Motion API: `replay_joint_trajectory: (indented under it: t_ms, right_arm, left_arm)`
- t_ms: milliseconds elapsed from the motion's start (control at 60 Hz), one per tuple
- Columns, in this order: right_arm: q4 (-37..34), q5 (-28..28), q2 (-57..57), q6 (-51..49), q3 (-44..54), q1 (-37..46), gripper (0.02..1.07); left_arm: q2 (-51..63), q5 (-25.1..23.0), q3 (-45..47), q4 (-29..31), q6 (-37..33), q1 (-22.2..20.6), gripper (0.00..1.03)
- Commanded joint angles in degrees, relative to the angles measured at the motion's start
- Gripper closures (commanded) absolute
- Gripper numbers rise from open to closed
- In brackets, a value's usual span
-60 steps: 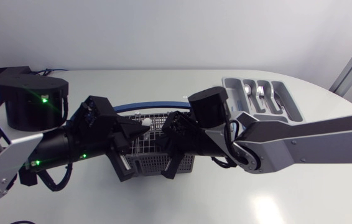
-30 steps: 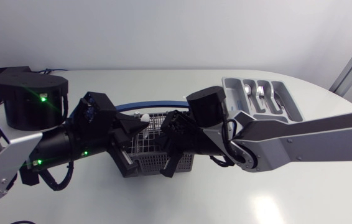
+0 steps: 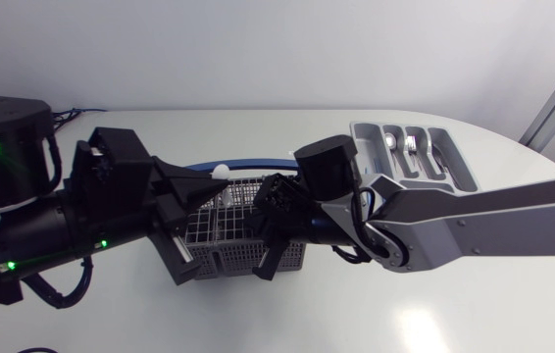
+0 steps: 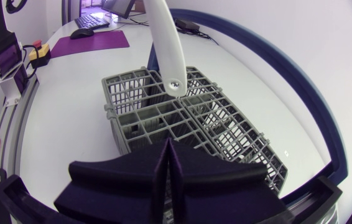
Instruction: Unload the cutlery basket into the drawer organizer.
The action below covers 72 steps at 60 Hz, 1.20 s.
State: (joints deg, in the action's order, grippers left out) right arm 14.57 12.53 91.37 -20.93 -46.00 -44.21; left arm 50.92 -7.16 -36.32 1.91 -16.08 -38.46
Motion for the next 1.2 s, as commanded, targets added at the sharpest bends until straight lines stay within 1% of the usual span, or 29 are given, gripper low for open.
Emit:
replay_joint_trajectory:
  t_ms: [0, 17, 33, 83, 167, 200, 217, 250, 317, 367, 417, 467, 517, 533, 600, 717, 800, 850, 950, 1017, 1183]
  right_arm:
    - [-1.30, -0.41, -4.10, 1.50, 1.88, -0.88, 1.01]
    - [-1.65, -0.41, -4.89, 1.50, 2.05, -1.06, 1.00]
    - [-2.00, -0.41, -5.94, 1.42, 2.40, -1.32, 0.97]
    - [-2.61, -0.41, -9.37, 1.42, 3.63, -1.85, 0.82]
    - [-4.55, -0.32, -14.73, 1.33, 5.04, -2.02, 0.61]
    - [-5.51, -0.23, -16.58, 1.33, 5.39, -2.02, 0.56]
    - [-6.13, -0.23, -18.42, 1.15, 5.92, -2.02, 0.53]
    - [-6.66, -0.23, -20.80, 0.89, 6.80, -2.02, 0.50]
    - [-7.98, -0.14, -24.84, 0.01, 8.20, -1.94, 0.50]
    - [-8.94, -0.14, -27.83, -1.13, 9.35, -1.59, 0.48]
    - [-10.26, -0.14, -30.55, -2.45, 10.31, -0.97, 0.47]
    - [-12.19, 1.00, -32.84, -3.59, 10.93, -0.18, 0.47]
    - [-14.13, 2.23, -34.60, -4.47, 11.11, 0.79, 0.44]
    - [-15.27, 2.85, -35.74, -5.09, 11.37, 0.96, 0.42]
    - [-16.76, 3.02, -37.23, -6.76, 11.81, 0.96, 0.39]
    - [-18.79, 5.13, -38.99, -9.22, 12.51, 1.93, 0.38]
    - [-19.31, 8.56, -39.08, -9.66, 12.60, 3.78, 0.38]
    - [-19.40, 9.70, -39.08, -10.10, 12.60, 4.22, 0.38]
    - [-20.10, 11.37, -39.25, -10.62, 12.69, 3.51, 0.44]
    - [-20.10, 12.16, -39.34, -10.80, 12.86, 3.34, 0.45]
    - [-20.10, 13.57, -39.25, -11.50, 13.04, 2.90, 0.57]
  left_arm:
    - [-2.31, 0.39, -2.18, 1.08, 1.13, -0.65, 0.92]
    - [-2.58, 0.39, -2.27, 1.25, 1.13, -0.57, 0.92]
    - [-2.84, 0.39, -2.27, 1.52, 1.13, -0.48, 0.92]
    - [-3.72, 0.39, -2.44, 2.13, 1.05, -0.13, 0.92]
    - [-4.16, 0.04, -2.62, 2.75, 0.69, -0.21, 0.92]
    - [-4.25, -0.93, -2.62, 2.92, 0.69, -0.13, 0.92]
    - [-4.25, -2.16, -2.62, 3.19, 0.69, 0.14, 0.92]
    - [-3.98, -3.74, -2.71, 3.54, 0.61, 0.49, 0.92]
    - [-3.89, -6.03, -2.62, 3.62, 0.17, 1.19, 0.92]
    - [-3.28, -8.75, -2.80, 3.80, -0.71, 1.54, 0.92]
    - [-2.66, -9.54, -2.88, 3.71, -2.29, 1.63, 0.92]
    - [-2.14, -11.74, -3.06, 3.71, -3.79, 1.72, 0.92]
    - [-1.35, -14.90, -3.76, 4.42, -4.58, 2.25, 0.92]
    - [-0.99, -17.80, -4.47, 5.38, -5.37, 3.04, 0.92]
    - [0.06, -22.55, -5.78, 6.88, -6.25, 3.83, 0.92]
    - [2.70, -26.33, -7.45, 8.11, -9.32, 3.39, 0.92]
    - [4.89, -28.96, -9.04, 9.95, -11.26, 3.30, 0.92]
    - [6.48, -31.16, -10.27, 11.53, -12.49, 3.13, 0.93]
    - [9.03, -33.54, -11.50, 13.03, -14.16, 2.86, 0.93]
    - [10.17, -34.24, -12.20, 13.38, -14.60, 2.60, 0.93]
    - [12.63, -34.85, -13.78, 14.00, -15.30, 2.07, 0.93]
